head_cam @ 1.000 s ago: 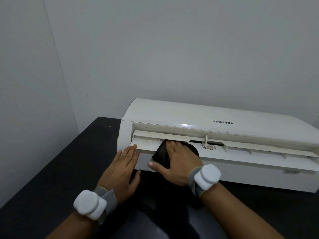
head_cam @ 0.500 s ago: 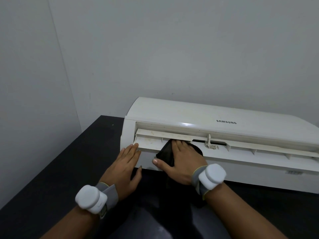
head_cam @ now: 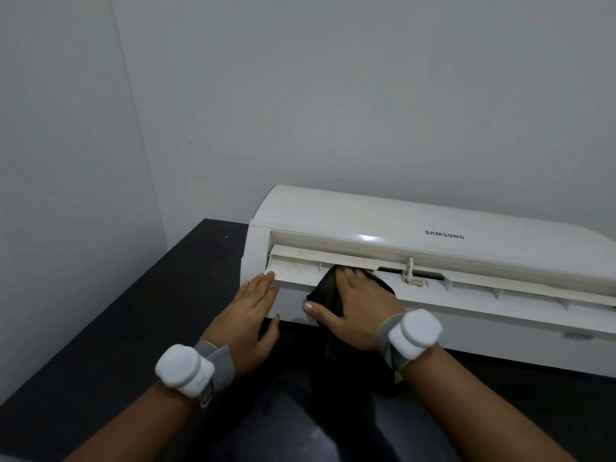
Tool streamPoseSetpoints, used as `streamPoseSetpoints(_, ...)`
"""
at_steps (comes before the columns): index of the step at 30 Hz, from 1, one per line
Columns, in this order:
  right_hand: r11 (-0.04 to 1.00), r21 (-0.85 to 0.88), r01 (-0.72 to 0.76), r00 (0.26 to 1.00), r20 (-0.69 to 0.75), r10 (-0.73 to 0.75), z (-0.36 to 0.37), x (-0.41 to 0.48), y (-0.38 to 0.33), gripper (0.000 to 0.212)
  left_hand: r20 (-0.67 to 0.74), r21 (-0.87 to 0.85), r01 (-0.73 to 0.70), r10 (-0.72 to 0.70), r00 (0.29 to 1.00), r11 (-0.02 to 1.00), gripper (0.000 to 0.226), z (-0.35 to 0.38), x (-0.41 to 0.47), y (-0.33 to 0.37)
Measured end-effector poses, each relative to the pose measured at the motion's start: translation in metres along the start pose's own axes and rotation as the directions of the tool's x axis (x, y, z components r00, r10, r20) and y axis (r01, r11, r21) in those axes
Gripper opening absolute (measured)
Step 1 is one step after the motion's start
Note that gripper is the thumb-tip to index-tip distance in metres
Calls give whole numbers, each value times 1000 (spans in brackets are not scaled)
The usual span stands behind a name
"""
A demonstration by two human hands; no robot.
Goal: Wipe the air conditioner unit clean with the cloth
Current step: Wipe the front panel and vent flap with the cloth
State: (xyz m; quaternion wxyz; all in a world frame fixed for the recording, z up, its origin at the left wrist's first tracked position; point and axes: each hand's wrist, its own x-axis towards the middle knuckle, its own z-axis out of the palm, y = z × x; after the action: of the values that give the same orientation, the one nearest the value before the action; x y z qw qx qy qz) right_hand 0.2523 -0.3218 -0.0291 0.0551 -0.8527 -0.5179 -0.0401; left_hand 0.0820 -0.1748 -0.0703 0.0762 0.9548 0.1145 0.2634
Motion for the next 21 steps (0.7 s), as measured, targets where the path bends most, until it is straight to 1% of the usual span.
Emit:
streamPoseSetpoints(2, 1000, 6, 21, 1000, -10, -21, 2, 6, -13, 114, 6, 4, -1, 1, 1000, 1000, 56, 0, 0, 1)
streamPoseSetpoints(4, 997, 33, 63, 998, -1, -63, 6, 5, -17, 118, 7, -9, -1, 1, 1000, 1000, 56, -1, -1, 0)
streamPoseSetpoints(8, 992, 55, 117, 992, 40, -120, 7, -8, 0, 119, 11, -20, -5, 5, 1000, 1000, 56, 0, -1, -3)
streamPoseSetpoints(12, 1000, -14, 25, 998, 64, -24, -2, 0, 1, 114, 7, -21, 2, -2, 1000, 1000, 56, 0, -1, -2)
streamPoseSetpoints(14, 999, -38, -1, 999, 44, 2, -5, 8, -8, 111, 0, -17, 8, -8, 1000, 1000, 55, -2, 0, -1)
streamPoseSetpoints(16, 999, 3, 32, 999, 22, -32, -2, 8, -14, 111, -6, -22, 13, -13, 1000, 1000, 55, -4, 0, -1)
streamPoseSetpoints(18, 992, 57, 112, 992, 47, -114, 2, 0, -12, 115, -2, -30, 14, -14, 1000, 999, 55, -4, -1, -1)
streamPoseSetpoints(20, 984, 45, 171, 982, 74, -174, 4, -12, -3, 117, 3, -32, 10, -9, 1000, 999, 55, -2, -2, -2)
streamPoseSetpoints(21, 985, 14, 174, 982, 72, -175, 3, -15, 3, 114, -4, -33, 9, -9, 1000, 999, 55, -2, -1, -2)
